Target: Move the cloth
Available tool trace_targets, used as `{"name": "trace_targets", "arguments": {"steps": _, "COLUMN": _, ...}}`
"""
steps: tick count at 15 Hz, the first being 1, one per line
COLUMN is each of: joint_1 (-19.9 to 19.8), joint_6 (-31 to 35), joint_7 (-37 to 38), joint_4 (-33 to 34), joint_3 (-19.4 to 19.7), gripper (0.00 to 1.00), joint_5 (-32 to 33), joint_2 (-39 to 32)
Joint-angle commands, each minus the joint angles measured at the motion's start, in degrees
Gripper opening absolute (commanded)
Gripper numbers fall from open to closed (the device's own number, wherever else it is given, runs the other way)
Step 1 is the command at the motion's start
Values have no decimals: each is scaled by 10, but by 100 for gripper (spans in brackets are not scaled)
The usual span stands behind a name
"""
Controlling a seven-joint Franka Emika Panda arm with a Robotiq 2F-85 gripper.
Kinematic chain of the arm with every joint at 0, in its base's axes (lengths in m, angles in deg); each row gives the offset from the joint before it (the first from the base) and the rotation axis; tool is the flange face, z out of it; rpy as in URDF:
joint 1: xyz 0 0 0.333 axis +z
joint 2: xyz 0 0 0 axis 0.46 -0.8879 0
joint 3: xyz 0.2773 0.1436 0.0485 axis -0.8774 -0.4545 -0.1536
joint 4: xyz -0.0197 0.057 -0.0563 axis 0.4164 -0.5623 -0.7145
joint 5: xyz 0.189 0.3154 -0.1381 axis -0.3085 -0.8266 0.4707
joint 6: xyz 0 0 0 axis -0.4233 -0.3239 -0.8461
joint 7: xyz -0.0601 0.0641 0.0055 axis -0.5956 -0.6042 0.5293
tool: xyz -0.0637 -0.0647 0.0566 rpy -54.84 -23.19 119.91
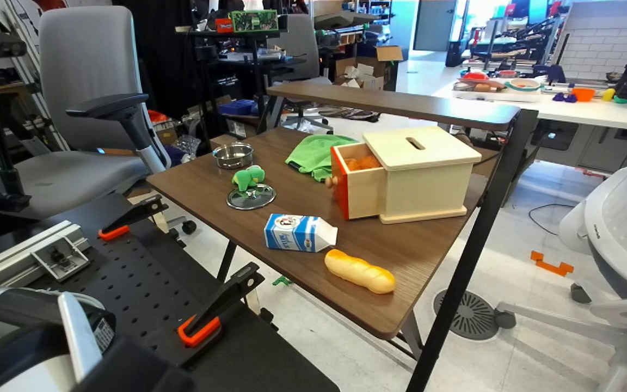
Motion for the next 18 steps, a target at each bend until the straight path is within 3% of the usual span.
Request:
{"name": "trace_targets", "arguments": {"steps": 1, "joint_1": -17, "joint_6": 94, "joint_7": 76, "joint_4": 15, "joint_3": -6, "gripper": 100, "joint_5": -15, "joint_2": -80}}
{"name": "trace_targets", "arguments": {"steps": 7, "joint_1": -19, "joint_6": 252, "joint_7": 211, "joint_4": 73, "joint_3": 4, "gripper": 100, "joint_5": -5, "joint_2": -250}}
{"name": "trace_targets", "arguments": {"steps": 12, "joint_1": -1, "joint_6": 377, "joint_7": 349, "joint_4": 144, "joint_3": 30, "gripper": 100, "joint_5": 59, "joint_2": -386}}
{"name": "trace_targets", "arguments": {"steps": 18, "joint_1": 52, "joint_6": 425, "joint_7": 483, "joint_4": 236, "joint_3": 102, "gripper": 100, "joint_5": 152, "joint_2": -519}}
